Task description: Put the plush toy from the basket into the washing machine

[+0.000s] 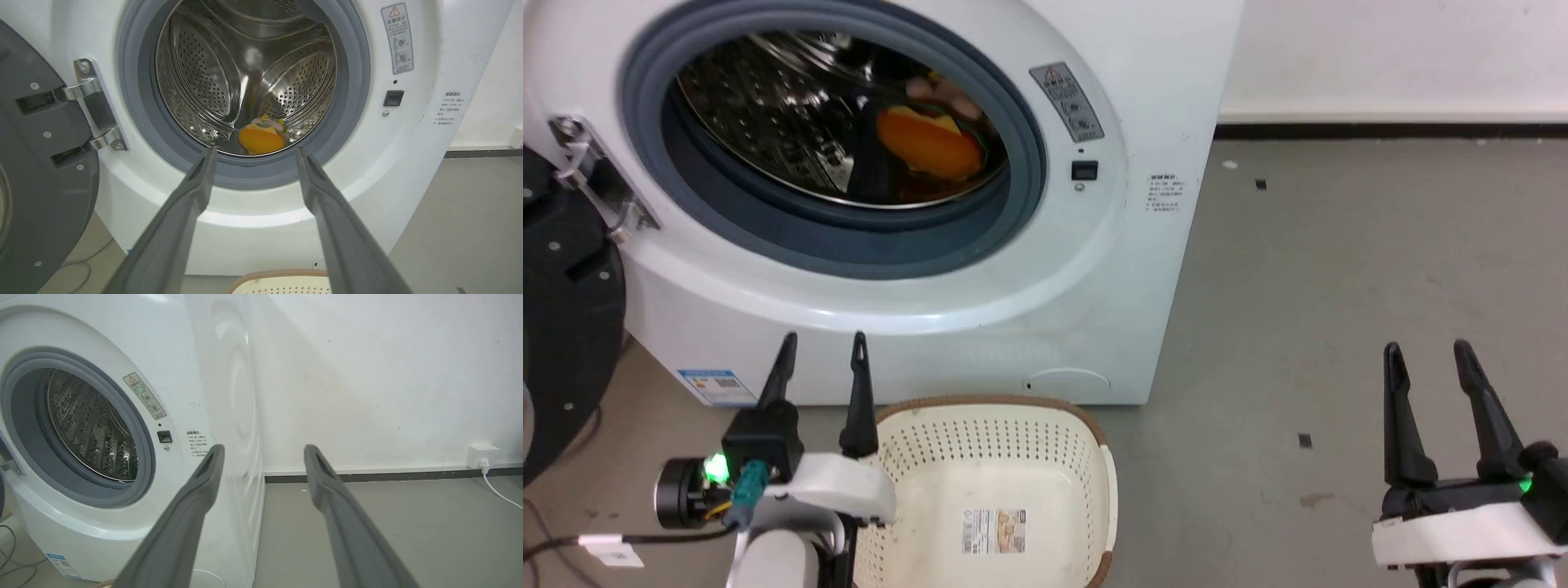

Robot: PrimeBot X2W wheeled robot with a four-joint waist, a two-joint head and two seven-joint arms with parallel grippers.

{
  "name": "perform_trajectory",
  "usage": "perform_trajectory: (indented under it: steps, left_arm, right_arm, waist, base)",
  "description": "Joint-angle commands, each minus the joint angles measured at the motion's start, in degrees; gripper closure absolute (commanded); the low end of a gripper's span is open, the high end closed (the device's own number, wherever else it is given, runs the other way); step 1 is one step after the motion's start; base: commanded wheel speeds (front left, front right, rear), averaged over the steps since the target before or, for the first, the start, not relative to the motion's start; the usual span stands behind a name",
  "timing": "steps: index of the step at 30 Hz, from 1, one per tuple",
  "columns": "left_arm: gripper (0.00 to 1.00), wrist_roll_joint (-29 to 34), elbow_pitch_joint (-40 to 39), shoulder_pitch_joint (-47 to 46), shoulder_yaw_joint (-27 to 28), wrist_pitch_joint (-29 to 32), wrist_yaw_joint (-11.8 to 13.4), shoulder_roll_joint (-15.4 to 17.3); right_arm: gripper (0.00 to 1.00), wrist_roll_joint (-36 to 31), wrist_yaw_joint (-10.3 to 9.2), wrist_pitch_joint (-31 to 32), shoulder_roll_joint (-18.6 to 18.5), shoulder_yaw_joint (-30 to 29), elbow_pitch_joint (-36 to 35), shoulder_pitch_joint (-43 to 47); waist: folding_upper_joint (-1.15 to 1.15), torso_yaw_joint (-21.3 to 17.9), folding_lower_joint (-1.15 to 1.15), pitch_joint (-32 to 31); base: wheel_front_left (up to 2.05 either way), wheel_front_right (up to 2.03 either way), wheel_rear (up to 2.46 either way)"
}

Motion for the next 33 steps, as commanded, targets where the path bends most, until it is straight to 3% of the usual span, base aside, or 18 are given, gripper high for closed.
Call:
perform_trajectory:
  steps: [1, 12, 13, 33]
  left_arm:
    - [0.0, -0.19, -0.56, 1.4, -0.36, -0.3, -0.02, -0.05]
    - [0.0, -0.41, -0.42, 7.19, -0.97, -0.3, -0.92, -0.16]
    - [1.0, -0.33, -0.44, 6.7, -1.08, 0.04, -0.85, -0.14]
    - [1.0, 0.01, -2.45, 7.4, -1.11, 2.09, -0.99, -0.18]
  right_arm:
    - [0.0, -0.18, -0.04, -0.25, -0.01, 0.03, 0.1, 1.25]
    - [0.0, 0.29, -0.04, -0.25, -0.01, 1.01, 0.15, 4.74]
    - [1.0, 0.09, 0.0, 0.0, 0.0, 0.98, 0.25, 4.11]
    - [1.0, -1.17, -0.01, 2.06, 0.0, 1.55, 0.41, 3.76]
  waist:
    - [0.0, 0.41, 0.01, -1.8]
    - [0.0, 0.06, 0.01, -5.23]
    - [0.0, 0.07, 0.01, -5.25]
    - [0.0, 0.0, 0.01, -5.41]
  base:
    - [0.0, 0.0, 0.0]
    - [0.0, 0.0, 0.0]
    - [0.0, 0.0, 0.0]
    - [0.0, 0.0, 0.0]
